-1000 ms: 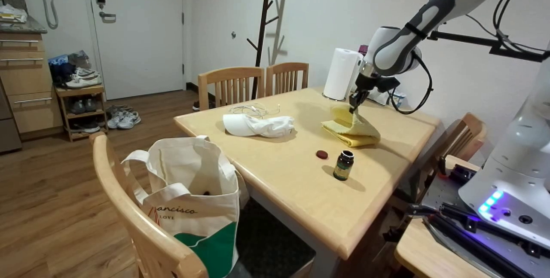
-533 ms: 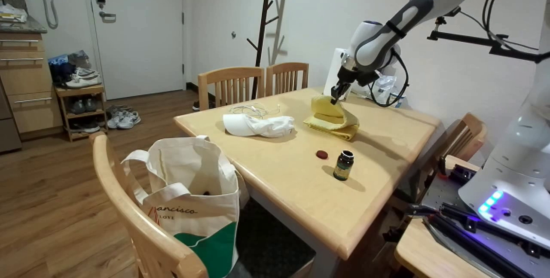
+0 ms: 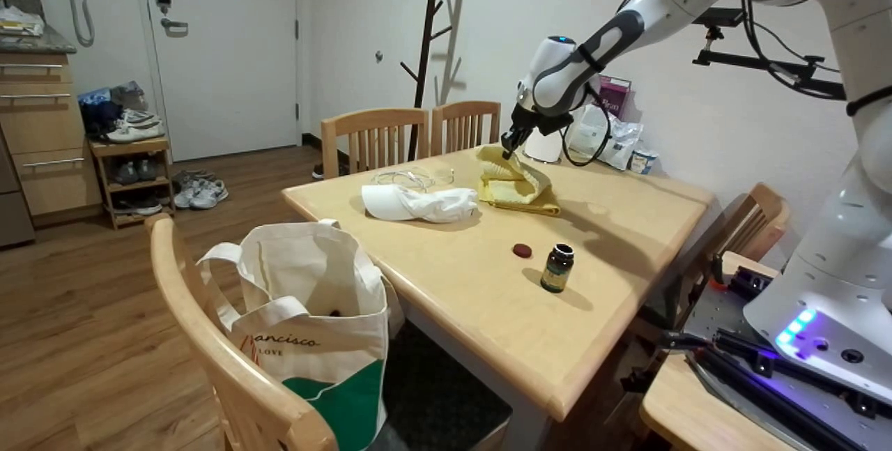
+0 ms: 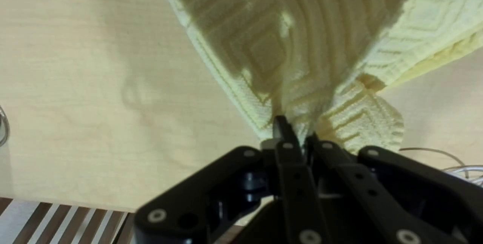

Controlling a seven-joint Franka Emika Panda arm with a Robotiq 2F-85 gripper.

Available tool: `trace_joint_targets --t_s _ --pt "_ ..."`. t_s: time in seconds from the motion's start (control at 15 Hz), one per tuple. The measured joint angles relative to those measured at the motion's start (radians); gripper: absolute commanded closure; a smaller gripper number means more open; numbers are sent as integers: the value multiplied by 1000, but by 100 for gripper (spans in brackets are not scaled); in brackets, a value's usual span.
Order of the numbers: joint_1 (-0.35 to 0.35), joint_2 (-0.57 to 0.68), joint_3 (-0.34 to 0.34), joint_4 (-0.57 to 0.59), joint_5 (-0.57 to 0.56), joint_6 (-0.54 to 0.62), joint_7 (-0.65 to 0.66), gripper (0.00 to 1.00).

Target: Use the towel to wipe the table

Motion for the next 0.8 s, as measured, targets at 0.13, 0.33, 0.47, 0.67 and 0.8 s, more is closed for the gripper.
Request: trace_joint_targets --t_s 0.13,0.33,0.47,0.67,0.8 --pt "11 61 -13 93 0 -48 16 99" --pt "22 150 -32 206 0 -139 37 99" --pt "22 203 -33 253 0 -193 43 99" --pt "21 252 -33 286 0 -224 43 99" --pt "19 250 -33 287 0 -243 43 99"
